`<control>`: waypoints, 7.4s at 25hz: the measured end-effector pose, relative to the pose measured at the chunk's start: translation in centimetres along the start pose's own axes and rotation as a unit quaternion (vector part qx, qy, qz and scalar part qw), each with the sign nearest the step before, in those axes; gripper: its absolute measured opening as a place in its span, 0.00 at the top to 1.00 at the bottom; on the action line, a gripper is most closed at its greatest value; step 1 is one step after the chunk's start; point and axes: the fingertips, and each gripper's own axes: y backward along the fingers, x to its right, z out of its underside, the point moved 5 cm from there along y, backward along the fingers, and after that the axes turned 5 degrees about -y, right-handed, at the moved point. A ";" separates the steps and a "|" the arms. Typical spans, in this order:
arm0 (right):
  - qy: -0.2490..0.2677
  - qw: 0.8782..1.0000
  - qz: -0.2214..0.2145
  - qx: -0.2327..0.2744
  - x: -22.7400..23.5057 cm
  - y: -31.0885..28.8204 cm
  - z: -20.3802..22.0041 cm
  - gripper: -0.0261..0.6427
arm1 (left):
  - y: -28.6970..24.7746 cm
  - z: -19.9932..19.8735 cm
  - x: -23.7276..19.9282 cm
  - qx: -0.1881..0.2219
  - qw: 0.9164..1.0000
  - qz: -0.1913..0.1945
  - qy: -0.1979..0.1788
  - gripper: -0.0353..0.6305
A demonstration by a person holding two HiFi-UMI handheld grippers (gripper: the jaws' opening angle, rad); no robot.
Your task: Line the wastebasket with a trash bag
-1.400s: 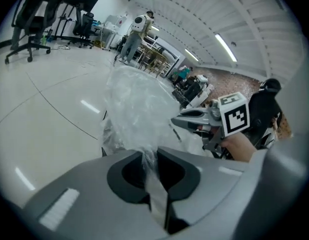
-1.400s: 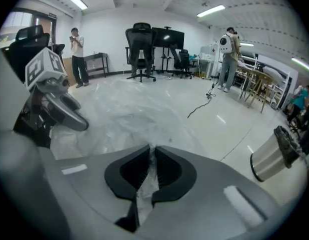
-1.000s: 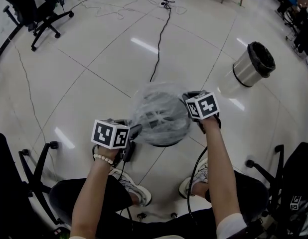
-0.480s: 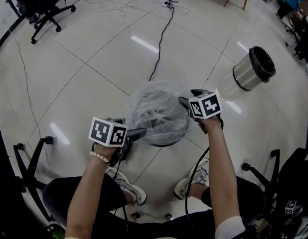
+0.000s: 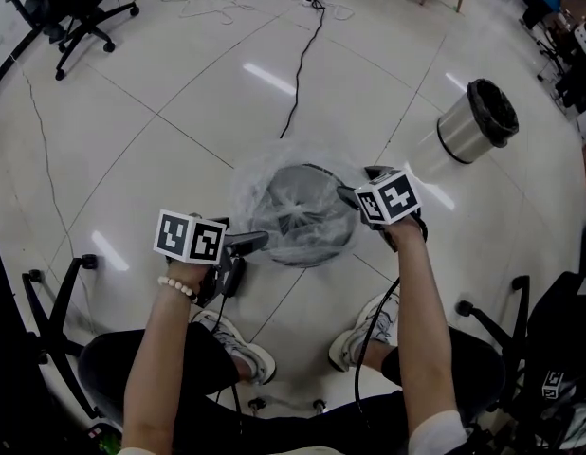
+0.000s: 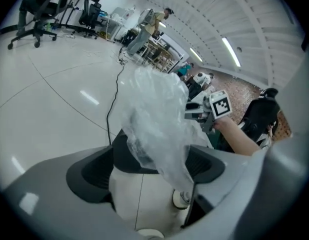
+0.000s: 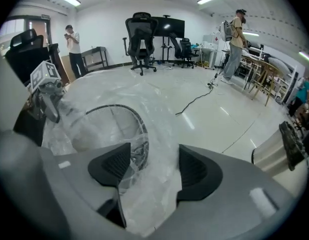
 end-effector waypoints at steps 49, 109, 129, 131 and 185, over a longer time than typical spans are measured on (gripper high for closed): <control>0.301 0.908 -0.162 -0.240 -14.0 -16.5 5.3 0.96 | -0.9 -4.5 -4.8 0.042 0.974 -0.200 -0.096 0.93; 0.339 0.914 -0.201 -0.091 -21.9 3.8 8.4 0.96 | 0.1 -0.7 -4.9 0.013 0.967 -0.242 -0.084 0.93; 0.113 0.981 -0.157 0.014 -10.7 8.5 10.6 0.71 | -3.5 3.6 -5.8 -0.011 0.976 -0.212 -0.045 0.67; 0.135 0.988 -0.068 0.024 -8.0 8.4 9.7 0.71 | -2.4 3.1 -5.9 0.002 0.978 -0.207 -0.035 0.66; -0.072 0.951 0.004 0.301 -9.4 23.4 5.6 0.96 | 7.9 1.7 15.8 0.194 0.944 -0.162 -0.212 0.93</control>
